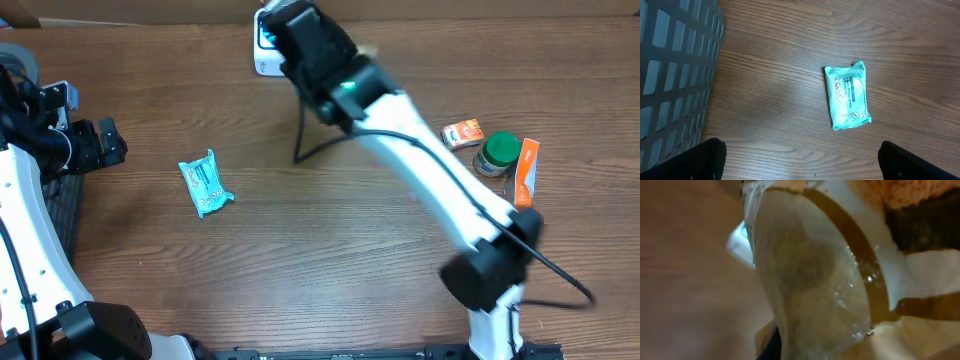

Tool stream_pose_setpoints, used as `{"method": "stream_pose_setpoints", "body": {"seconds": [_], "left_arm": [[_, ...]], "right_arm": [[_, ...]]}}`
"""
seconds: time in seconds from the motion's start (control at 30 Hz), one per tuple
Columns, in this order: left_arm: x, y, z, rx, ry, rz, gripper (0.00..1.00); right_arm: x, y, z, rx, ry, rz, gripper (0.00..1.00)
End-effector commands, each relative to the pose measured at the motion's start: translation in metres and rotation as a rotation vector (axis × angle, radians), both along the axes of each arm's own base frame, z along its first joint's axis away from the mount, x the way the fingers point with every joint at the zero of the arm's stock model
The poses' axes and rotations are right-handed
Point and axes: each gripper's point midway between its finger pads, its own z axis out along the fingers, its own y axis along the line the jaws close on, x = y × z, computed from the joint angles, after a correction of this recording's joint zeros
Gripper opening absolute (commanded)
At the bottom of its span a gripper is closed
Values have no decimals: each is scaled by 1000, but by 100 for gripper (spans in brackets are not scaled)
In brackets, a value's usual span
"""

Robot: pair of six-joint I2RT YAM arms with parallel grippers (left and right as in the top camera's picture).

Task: Scan the item barcode
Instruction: 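Carry the bag right beside the jar and release it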

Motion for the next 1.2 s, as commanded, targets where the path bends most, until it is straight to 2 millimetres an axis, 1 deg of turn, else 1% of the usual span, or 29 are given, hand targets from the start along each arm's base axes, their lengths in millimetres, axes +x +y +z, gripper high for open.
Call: {"method": "stream_pose_setpoints", "body": {"seconds": [0.0, 0.03, 0.07, 0.1, 0.13, 0.17, 0.27, 0.4, 0.53, 0.57, 0.67, 0.7, 0.73, 0.8, 0.87, 0.97, 1.03, 1.1, 1.17], "left_arm": [[1, -4, 2, 6, -10, -34, 100], [1, -4, 2, 6, -10, -34, 100], [1, -4, 2, 6, -10, -34, 99], [1, -4, 2, 6, -10, -34, 100], [1, -4, 2, 6, -10, -34, 100], [1, -4, 2, 6, -10, -34, 100], [1, -4, 2, 6, -10, -34, 100], [1, -4, 2, 6, -10, -34, 100], [1, -4, 2, 6, -10, -34, 100], [1, -4, 2, 6, -10, -34, 100], [1, -4, 2, 6, -9, -34, 99], [1, -4, 2, 6, -10, -34, 99], [1, -4, 2, 6, -10, -34, 99], [1, -4, 2, 6, -10, -34, 100], [1, -4, 2, 6, -9, -34, 100], [1, -4, 2, 6, -10, -34, 100], [1, -4, 2, 6, -10, -34, 99], [1, -4, 2, 6, -10, -34, 100], [1, -4, 2, 6, -10, -34, 100]], "right_arm": [[-22, -8, 2, 387, 248, -83, 4], [-31, -31, -15, 411, 375, -142, 4], [-35, -48, -26, 405, 439, -187, 4], [-38, -63, -35, 395, 485, -239, 4], [-42, -85, -49, 374, 544, -311, 4], [-45, -97, -57, 359, 576, -345, 4], [-53, -142, -90, 316, 685, -470, 4], [-59, -190, -132, 268, 755, -603, 4], [-55, -234, -175, 226, 737, -714, 4], [-55, -244, -185, 217, 733, -737, 4], [-61, -260, -207, 212, 750, -773, 4], [-64, -264, -212, 211, 758, -783, 8], [-67, -268, -216, 209, 767, -792, 14], [-70, -273, -218, 209, 775, -806, 37], [-70, -278, -218, 215, 775, -819, 52], [-67, -281, -214, 228, 769, -824, 55], [-63, -277, -206, 253, 767, -812, 57], [-58, -273, -191, 273, 758, -801, 58], [-52, -267, -171, 299, 746, -781, 59]]}}
